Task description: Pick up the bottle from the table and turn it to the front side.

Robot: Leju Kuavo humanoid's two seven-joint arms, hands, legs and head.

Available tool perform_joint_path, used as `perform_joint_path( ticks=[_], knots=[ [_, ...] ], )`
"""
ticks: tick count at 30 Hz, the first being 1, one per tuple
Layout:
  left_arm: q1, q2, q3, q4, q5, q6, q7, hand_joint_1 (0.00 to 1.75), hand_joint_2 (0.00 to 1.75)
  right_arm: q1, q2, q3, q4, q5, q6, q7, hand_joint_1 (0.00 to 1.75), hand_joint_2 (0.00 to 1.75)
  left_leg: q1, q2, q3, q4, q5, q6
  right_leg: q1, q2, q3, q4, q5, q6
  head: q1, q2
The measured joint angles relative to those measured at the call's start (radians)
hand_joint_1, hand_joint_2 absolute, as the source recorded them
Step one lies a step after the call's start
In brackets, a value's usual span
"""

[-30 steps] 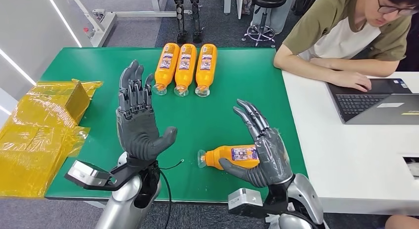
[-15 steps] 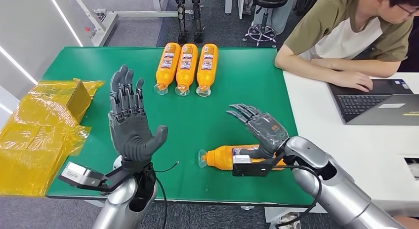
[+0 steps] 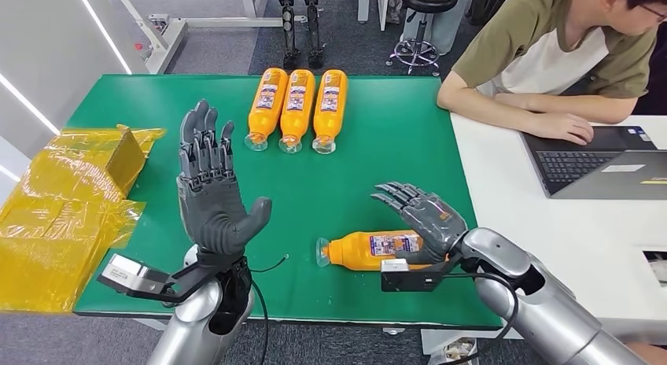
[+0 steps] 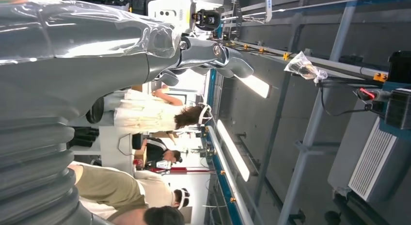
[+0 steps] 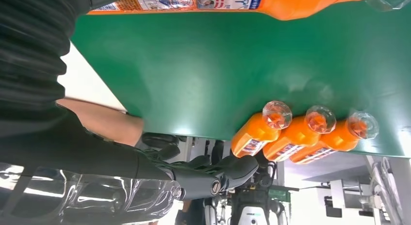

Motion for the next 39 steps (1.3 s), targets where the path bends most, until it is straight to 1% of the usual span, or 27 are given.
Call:
perform_joint_path(
  ticks=[3,5,7,9,14,16,20,23,25,28,32,39],
  knots=[
    [0.0,0.0,-0.003,0.001,0.001,0.0,0.0,0.0,1.75,-0.002,-0.001,0.004,0.004,0.001,0.014,-0.004,0.0,1.75,0.0,0.0,0.0,0.0,0.0,0.0,0.0,0.0,0.0,0.0,0.0,0.0,0.0,0.0],
    [-0.001,0.002,-0.006,0.001,0.003,-0.001,0.0,0.0,1.75,-0.013,-0.004,0.011,0.012,0.003,0.063,-0.016,0.0,1.75,0.0,0.0,0.0,0.0,0.0,0.0,0.0,0.0,0.0,0.0,0.0,0.0,0.0,0.0],
    [-0.002,0.004,-0.009,0.001,0.007,-0.004,0.0,0.0,1.75,-0.042,-0.01,0.028,0.035,0.002,0.144,-0.037,0.0,1.75,0.0,0.0,0.0,0.0,0.0,0.0,0.0,0.0,0.0,0.0,0.0,0.0,0.0,0.0],
    [-0.004,0.006,-0.011,0.001,0.011,-0.006,0.0,0.0,1.75,-0.083,-0.017,0.048,0.069,-0.003,0.202,-0.059,0.0,1.75,0.0,0.0,0.0,0.0,0.0,0.0,0.0,0.0,0.0,0.0,0.0,0.0,0.0,0.0],
    [-0.007,0.006,-0.013,0.005,0.015,-0.007,0.0,0.0,1.75,-0.168,-0.023,0.097,0.143,-0.014,0.265,-0.086,0.0,1.75,0.0,0.0,0.0,0.0,0.0,0.0,0.0,0.0,0.0,0.0,0.001,0.0,0.0,0.0],
    [-0.009,0.007,-0.013,0.006,0.016,-0.006,0.0,0.0,1.75,-0.209,-0.015,0.133,0.191,-0.02,0.294,-0.1,0.0,1.75,0.0,0.0,0.0,0.0,0.0,0.0,0.0,0.0,0.0,0.0,0.001,0.0,0.0,0.0],
    [-0.011,0.007,-0.013,0.006,0.016,-0.002,0.0,0.0,1.75,-0.28,0.017,0.206,0.3,-0.036,0.319,-0.126,0.0,1.75,0.0,0.0,0.0,0.0,0.0,0.0,0.0,0.0,0.0,0.0,0.001,0.0,0.0,0.0],
    [-0.011,0.01,-0.013,0.006,0.016,0.002,0.0,0.0,1.75,-0.303,0.032,0.262,0.359,-0.049,0.355,-0.12,0.0,1.75,0.0,-0.001,0.0,0.0,0.0,0.0,0.0,-0.001,0.0,0.0,0.001,0.0,0.0,0.0],
    [-0.011,0.013,-0.013,0.006,0.019,0.008,0.0,0.0,1.75,-0.31,0.035,0.299,0.395,-0.052,0.378,-0.096,0.0,1.75,0.0,-0.002,0.0,0.0,0.0,0.0,0.0,-0.002,0.0,0.0,0.0,0.0,0.0,0.0],
    [-0.011,0.015,-0.013,0.007,0.023,0.016,0.0,0.0,1.75,-0.316,0.042,0.344,0.476,-0.051,0.371,-0.067,0.0,1.75,0.0,-0.001,0.0,0.0,0.0,0.0,0.0,-0.002,0.001,0.0,0.0,0.001,0.0,0.0],
    [-0.011,0.015,-0.013,0.007,0.024,0.022,0.0,0.0,1.75,-0.33,0.055,0.38,0.575,-0.046,0.341,-0.074,0.0,1.75,0.0,-0.001,0.001,0.0,0.0,0.0,0.0,-0.001,0.001,-0.001,0.001,0.001,0.0,0.0],
    [-0.011,0.015,-0.013,0.007,0.025,0.023,0.0,0.0,1.75,-0.344,0.069,0.406,0.644,-0.05,0.342,-0.071,0.0,1.75,0.0,0.0,0.004,0.0,0.0,0.0,0.0,-0.001,0.005,-0.001,0.001,0.001,0.0,0.0]
  ],
)
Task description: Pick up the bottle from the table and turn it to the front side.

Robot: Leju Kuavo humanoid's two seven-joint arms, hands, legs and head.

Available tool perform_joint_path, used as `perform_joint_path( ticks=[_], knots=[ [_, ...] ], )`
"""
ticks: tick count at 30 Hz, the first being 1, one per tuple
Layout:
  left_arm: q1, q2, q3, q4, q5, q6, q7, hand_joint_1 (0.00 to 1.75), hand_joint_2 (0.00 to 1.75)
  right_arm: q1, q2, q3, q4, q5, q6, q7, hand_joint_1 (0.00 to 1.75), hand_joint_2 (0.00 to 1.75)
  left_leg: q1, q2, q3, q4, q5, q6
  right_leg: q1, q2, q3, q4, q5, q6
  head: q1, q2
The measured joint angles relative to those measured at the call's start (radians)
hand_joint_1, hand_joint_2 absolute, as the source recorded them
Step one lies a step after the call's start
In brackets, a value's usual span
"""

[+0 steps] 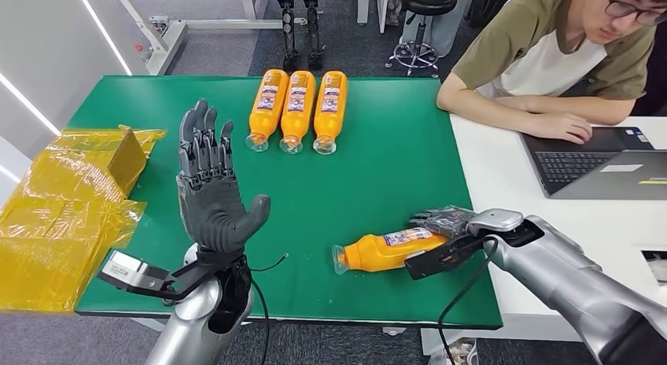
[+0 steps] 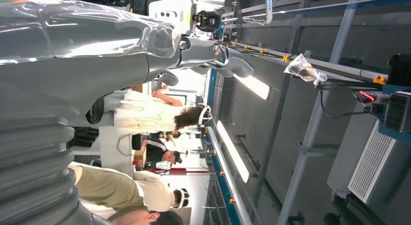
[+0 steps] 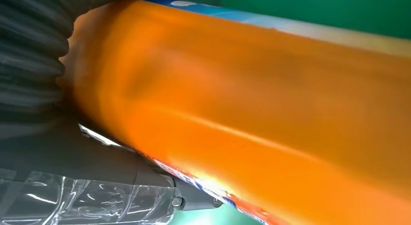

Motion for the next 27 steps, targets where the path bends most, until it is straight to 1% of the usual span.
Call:
perform_joint_path(
  ticks=[6,7,10,11,19,23,27],
  knots=[
    [0.0,-0.001,0.0,0.0,0.0,0.001,0.0,0.0,1.75,-0.001,0.004,0.003,0.015,-0.005,0.003,0.003,0.0,1.75,0.0,0.0,0.002,0.0,0.001,0.001,0.0,0.0,0.003,0.0,0.0,0.0,0.0,0.0],
    [0.0,-0.001,0.0,0.0,0.0,0.001,0.0,0.0,1.75,0.0,0.005,0.004,0.017,-0.006,0.002,0.003,0.14,1.75,0.0,0.0,0.002,0.0,0.001,0.001,0.0,0.0,0.003,-0.001,0.0,0.0,0.0,0.0],
    [0.0,-0.001,0.0,0.0,0.0,0.001,0.0,0.0,1.75,0.002,0.006,0.004,0.02,-0.004,-0.009,0.006,1.45,1.75,0.0,0.0,0.003,0.0,0.001,0.001,0.0,0.0,0.004,-0.001,0.0,0.0,0.0,0.0],
    [0.0,-0.001,0.0,0.0,0.0,0.001,0.0,0.0,1.75,0.004,0.006,0.004,0.022,-0.001,-0.02,0.008,1.75,1.75,0.0,0.0,0.004,0.0,0.001,0.001,0.0,0.0,0.004,-0.001,0.0,0.001,0.0,0.0],
    [0.001,-0.001,0.0,0.0,-0.008,-0.003,0.0,0.0,1.75,0.041,0.006,-0.002,0.016,0.046,-0.195,0.019,1.75,1.75,0.0,0.002,0.006,0.0,0.001,0.001,0.0,0.002,0.006,-0.001,0.001,0.0,0.0,0.0],
    [0.001,-0.001,0.0,0.0,-0.01,-0.008,0.0,0.0,1.75,0.059,0.006,-0.021,0.004,0.06,-0.233,0.03,1.75,1.75,0.0,0.002,0.007,0.0,0.001,0.001,0.0,0.002,0.007,-0.001,0.001,0.0,0.0,0.0],
    [0.001,-0.001,0.0,0.0,-0.011,-0.01,0.0,0.0,1.75,0.071,0.006,-0.034,-0.004,0.065,-0.246,0.037,1.75,1.75,0.0,0.004,0.008,0.0,0.001,0.001,0.0,0.003,0.007,-0.001,0.001,0.0,0.0,0.0]
  ],
)
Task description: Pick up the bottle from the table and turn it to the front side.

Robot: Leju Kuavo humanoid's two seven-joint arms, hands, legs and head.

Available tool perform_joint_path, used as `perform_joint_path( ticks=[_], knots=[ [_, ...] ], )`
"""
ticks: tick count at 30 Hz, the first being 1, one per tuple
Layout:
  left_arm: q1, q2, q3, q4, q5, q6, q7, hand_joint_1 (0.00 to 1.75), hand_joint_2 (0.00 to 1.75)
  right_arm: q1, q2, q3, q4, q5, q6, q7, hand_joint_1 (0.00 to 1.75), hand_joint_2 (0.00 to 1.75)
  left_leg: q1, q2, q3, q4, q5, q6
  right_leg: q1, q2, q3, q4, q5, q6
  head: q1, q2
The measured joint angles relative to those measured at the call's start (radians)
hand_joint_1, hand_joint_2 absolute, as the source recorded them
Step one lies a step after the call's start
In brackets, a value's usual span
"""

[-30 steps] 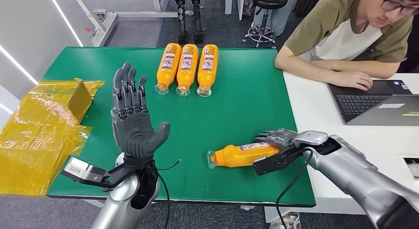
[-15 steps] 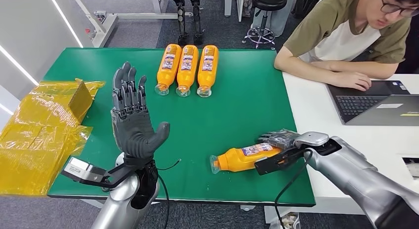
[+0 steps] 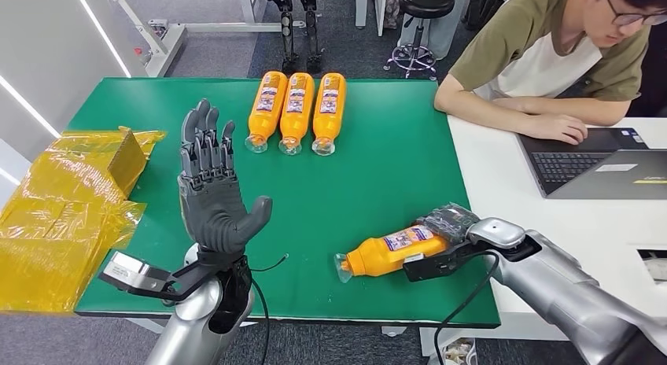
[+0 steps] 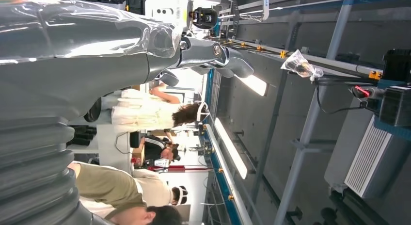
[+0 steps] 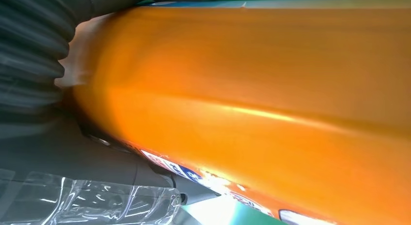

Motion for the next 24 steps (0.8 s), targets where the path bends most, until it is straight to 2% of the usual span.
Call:
perform_joint_path(
  ticks=[4,6,11,13,16,19,24],
  knots=[
    [0.001,0.0,0.0,0.0,-0.001,-0.002,0.0,0.0,1.75,0.015,0.002,-0.021,-0.008,0.001,-0.035,0.009,1.75,1.75,0.0,0.0,0.001,0.0,0.0,0.0,0.0,0.0,0.001,0.0,0.0,0.0,0.0,0.0],
    [0.003,0.0,0.0,0.0,-0.005,-0.001,0.0,0.0,1.75,0.037,0.006,-0.047,-0.02,-0.013,-0.096,0.013,1.75,1.75,0.0,0.001,0.0,0.0,0.0,0.0,0.0,0.0,0.001,0.0,0.0,0.0,0.0,0.0],
    [0.02,0.0,0.0,-0.001,-0.018,0.016,0.0,0.0,1.75,0.184,0.058,-0.2,-0.13,-0.108,-0.385,-0.026,1.75,1.75,0.0,-0.001,-0.002,0.0,0.0,0.0,0.001,-0.001,-0.001,0.0,0.0,0.0,0.0,0.0],
    [0.026,-0.001,0.001,-0.001,-0.018,0.029,0.0,0.0,1.75,0.266,0.104,-0.302,-0.219,-0.207,-0.5,-0.073,1.75,1.75,0.001,-0.003,-0.003,-0.001,0.0,0.0,0.001,-0.003,-0.002,0.001,-0.001,-0.001,0.0,0.0],
    [0.029,-0.002,0.0,-0.001,-0.013,0.048,0.001,0.0,1.75,0.386,0.188,-0.469,-0.37,-0.428,-0.64,-0.166,1.75,1.75,0.001,-0.007,-0.005,-0.002,0.0,-0.001,0.002,-0.007,-0.003,0.001,-0.003,-0.002,0.0,0.0],
    [0.029,-0.004,-0.002,-0.001,-0.01,0.057,0.002,0.0,1.75,0.473,0.257,-0.59,-0.491,-0.532,-0.696,-0.207,1.75,1.75,0.001,-0.008,-0.005,-0.003,-0.001,-0.002,0.002,-0.007,-0.003,0.0,-0.005,-0.002,0.0,0.0],
    [0.029,-0.005,-0.006,-0.001,-0.01,0.063,0.002,0.0,1.75,0.543,0.299,-0.686,-0.587,-0.549,-0.7,-0.213,1.75,1.75,0.0,-0.007,-0.007,-0.003,-0.002,-0.002,0.001,-0.006,-0.005,0.0,-0.005,-0.001,0.0,0.0]
  ],
)
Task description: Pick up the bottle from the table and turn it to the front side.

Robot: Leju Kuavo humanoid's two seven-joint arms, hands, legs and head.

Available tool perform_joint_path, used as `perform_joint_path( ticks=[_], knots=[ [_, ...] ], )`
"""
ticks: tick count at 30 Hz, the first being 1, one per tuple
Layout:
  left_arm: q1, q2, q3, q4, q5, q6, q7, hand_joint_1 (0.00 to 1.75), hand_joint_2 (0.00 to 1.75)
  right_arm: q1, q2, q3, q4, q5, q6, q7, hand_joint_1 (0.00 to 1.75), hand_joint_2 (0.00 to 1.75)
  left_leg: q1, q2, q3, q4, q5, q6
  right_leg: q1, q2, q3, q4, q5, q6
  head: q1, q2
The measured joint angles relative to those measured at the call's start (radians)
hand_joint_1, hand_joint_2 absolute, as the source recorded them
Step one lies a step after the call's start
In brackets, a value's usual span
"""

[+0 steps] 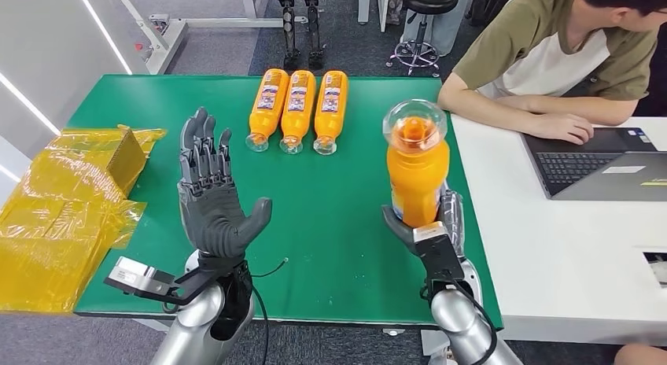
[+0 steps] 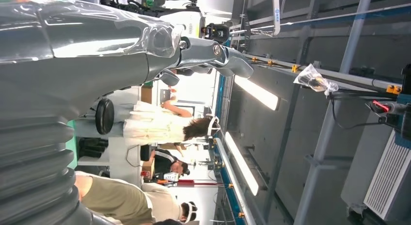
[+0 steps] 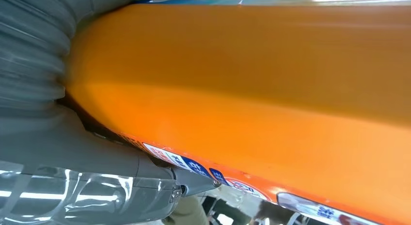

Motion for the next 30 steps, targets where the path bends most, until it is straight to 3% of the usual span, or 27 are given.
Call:
perform_joint_path(
  ticks=[8,18,25,30],
  knots=[
    [-0.001,0.0,-0.019,0.0,0.005,0.002,0.001,0.0,1.75,0.084,0.054,-0.068,-0.1,-0.118,-0.002,-0.032,1.75,1.75,0.0,0.0,0.0,0.0,0.0,0.0,0.0,0.0,-0.001,0.0,0.0,0.0,0.0,0.0],
    [-0.002,0.0,-0.035,0.0,0.023,-0.017,0.019,0.0,1.75,0.149,0.091,-0.088,-0.177,-0.138,-0.008,-0.037,1.75,1.75,0.0,0.0,-0.001,0.0,0.0,0.0,0.0,0.0,-0.002,0.0,0.0,0.0,0.0,0.0],
    [-0.006,0.001,-0.065,0.0,0.071,-0.178,0.04,0.0,1.75,0.181,0.118,-0.084,-0.22,-0.068,0.015,-0.004,1.75,1.75,0.0,0.001,-0.002,0.0,0.0,0.0,0.0,0.0,-0.003,0.0,0.0,0.0,0.0,0.0],
    [-0.013,0.005,-0.103,0.005,0.043,-0.401,0.053,0.0,1.75,0.182,0.098,-0.051,-0.235,0.211,0.184,0.134,1.75,1.75,0.0,0.001,-0.002,0.0,0.0,0.0,0.0,0.001,-0.003,0.0,0.0,0.0,0.0,0.0]
  ],
)
